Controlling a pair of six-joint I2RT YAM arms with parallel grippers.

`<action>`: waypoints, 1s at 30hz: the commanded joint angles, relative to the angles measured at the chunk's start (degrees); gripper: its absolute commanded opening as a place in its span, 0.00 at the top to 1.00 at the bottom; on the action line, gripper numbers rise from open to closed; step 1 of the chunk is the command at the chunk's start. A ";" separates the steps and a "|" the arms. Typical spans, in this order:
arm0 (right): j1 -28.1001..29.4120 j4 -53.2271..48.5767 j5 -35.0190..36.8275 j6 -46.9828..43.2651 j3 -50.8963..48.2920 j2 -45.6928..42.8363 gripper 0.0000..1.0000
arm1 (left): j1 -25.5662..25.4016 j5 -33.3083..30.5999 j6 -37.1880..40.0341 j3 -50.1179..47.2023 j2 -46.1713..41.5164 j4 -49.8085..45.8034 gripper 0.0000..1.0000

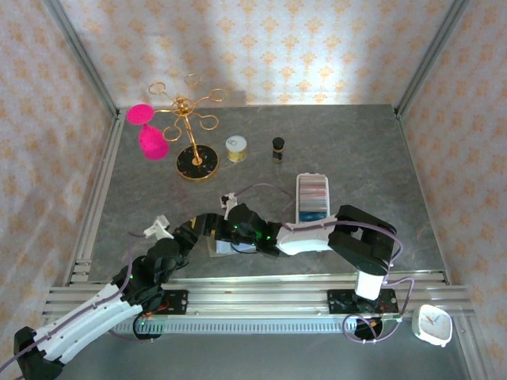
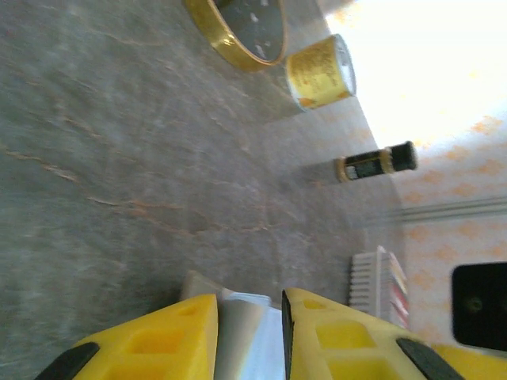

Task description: Put the credit cards into the card holder

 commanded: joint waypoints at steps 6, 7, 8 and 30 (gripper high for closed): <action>-3.01 -21.08 12.51 -7.28 -1.97 -6.74 0.34 | -0.46 -0.44 3.47 1.08 3.08 -10.03 0.72; -3.25 -21.94 13.13 -7.49 -2.49 -7.06 0.35 | -0.44 1.19 4.63 1.18 3.79 -8.14 0.72; -3.53 -22.39 13.32 -7.73 -3.06 -7.16 0.36 | -0.38 2.91 5.54 1.47 4.93 -5.69 0.73; -4.09 -27.52 19.83 -1.47 -12.01 -5.66 0.61 | -3.08 20.77 13.82 11.84 30.34 18.77 0.88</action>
